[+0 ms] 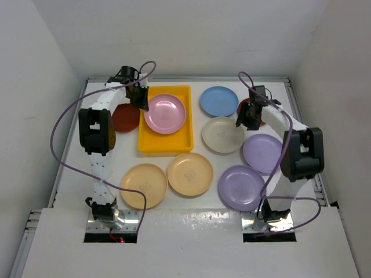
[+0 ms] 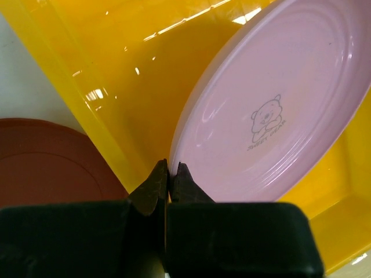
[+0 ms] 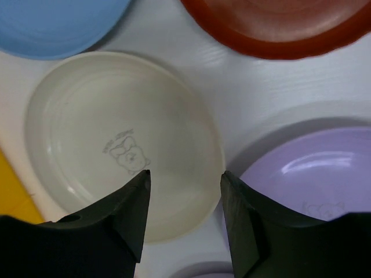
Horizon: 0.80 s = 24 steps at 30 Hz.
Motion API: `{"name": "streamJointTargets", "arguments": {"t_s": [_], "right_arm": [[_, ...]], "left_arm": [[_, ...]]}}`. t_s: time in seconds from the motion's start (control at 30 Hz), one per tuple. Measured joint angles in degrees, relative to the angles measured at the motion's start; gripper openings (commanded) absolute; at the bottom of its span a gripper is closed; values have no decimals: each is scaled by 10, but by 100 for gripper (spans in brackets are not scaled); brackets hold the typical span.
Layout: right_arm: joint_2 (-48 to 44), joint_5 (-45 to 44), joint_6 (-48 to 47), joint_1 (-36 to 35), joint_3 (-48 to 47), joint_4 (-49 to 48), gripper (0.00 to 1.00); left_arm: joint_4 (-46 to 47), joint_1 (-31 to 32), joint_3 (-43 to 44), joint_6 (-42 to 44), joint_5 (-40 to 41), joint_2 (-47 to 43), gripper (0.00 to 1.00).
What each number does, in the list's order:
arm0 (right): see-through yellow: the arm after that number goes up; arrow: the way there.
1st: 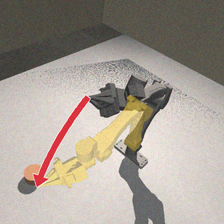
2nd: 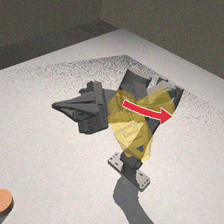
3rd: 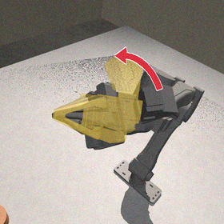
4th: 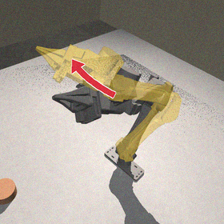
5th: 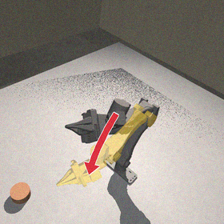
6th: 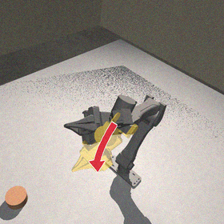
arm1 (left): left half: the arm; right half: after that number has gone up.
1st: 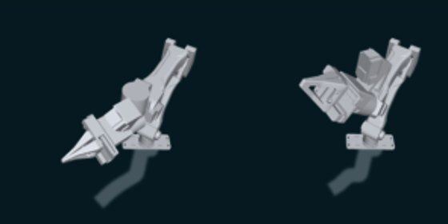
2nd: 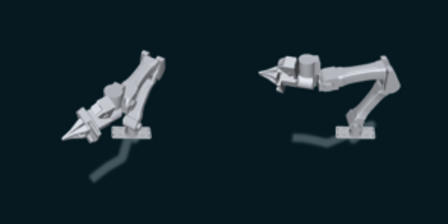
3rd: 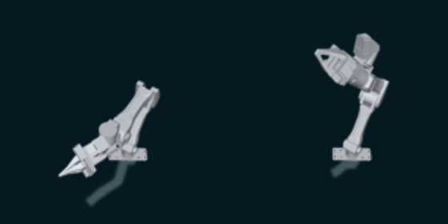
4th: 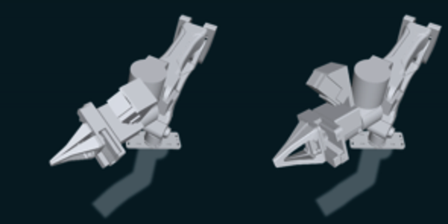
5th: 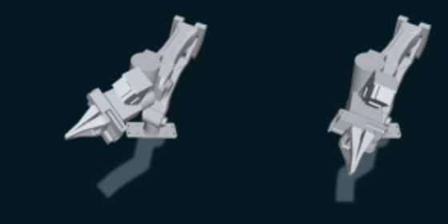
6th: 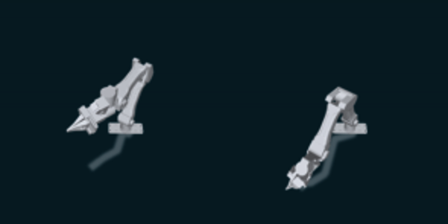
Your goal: Place the plates into the plastic bin on the countertop
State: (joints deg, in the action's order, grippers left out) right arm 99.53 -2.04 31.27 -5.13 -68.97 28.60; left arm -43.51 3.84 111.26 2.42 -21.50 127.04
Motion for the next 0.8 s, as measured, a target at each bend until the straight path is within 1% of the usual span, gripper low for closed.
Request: {"name": "streamJointTargets", "arguments": {"t_s": [0.1, 0.13, 0.2, 0.3, 0.33, 0.4, 0.43, 0.5, 0.57, 0.63, 0.7, 0.73, 0.8], "right_arm": [[73, -14, -34, 3, -61, 26, 56], [96, -17, -45, 3, -82, 31, 56], [130, -19, -67, 5, -109, 30, 56], [150, -16, -94, 3, -115, 28, 56], [154, -14, -100, 3, -116, 28, 56], [165, -12, -110, 1, -121, 32, 56], [168, -11, -115, 1, -123, 32, 56], [171, -9, -123, 1, -123, 34, 55], [171, -5, -135, 0, -118, 29, 51], [171, 0, -148, 0, -108, 20, 39], [171, 6, -162, -3, -95, 14, 25], [171, 6, -164, -3, -92, 15, 13], [169, 14, -174, -3, -90, 16, 7]], "left_arm": [[-2, 0, -2, 1, 12, 5, 10], [-2, 0, -2, 1, 15, 7, 10], [-3, 0, -2, 2, 19, 10, 13], [-2, 3, -2, 1, 21, 14, 16], [-2, 4, -2, 1, 21, 15, 20], [-3, 4, -2, 2, 22, 15, 23], [-3, 4, -2, 2, 22, 15, 30], [-4, 5, -2, 1, 20, 15, 38], [-5, 7, -2, 1, 20, 15, 40], [-7, 7, -2, 2, 23, 15, 43], [-9, 7, -1, 4, 24, 15, 44], [-12, 7, 1, 6, 25, 15, 44], [-19, 7, 9, 12, 29, 15, 46]]}}
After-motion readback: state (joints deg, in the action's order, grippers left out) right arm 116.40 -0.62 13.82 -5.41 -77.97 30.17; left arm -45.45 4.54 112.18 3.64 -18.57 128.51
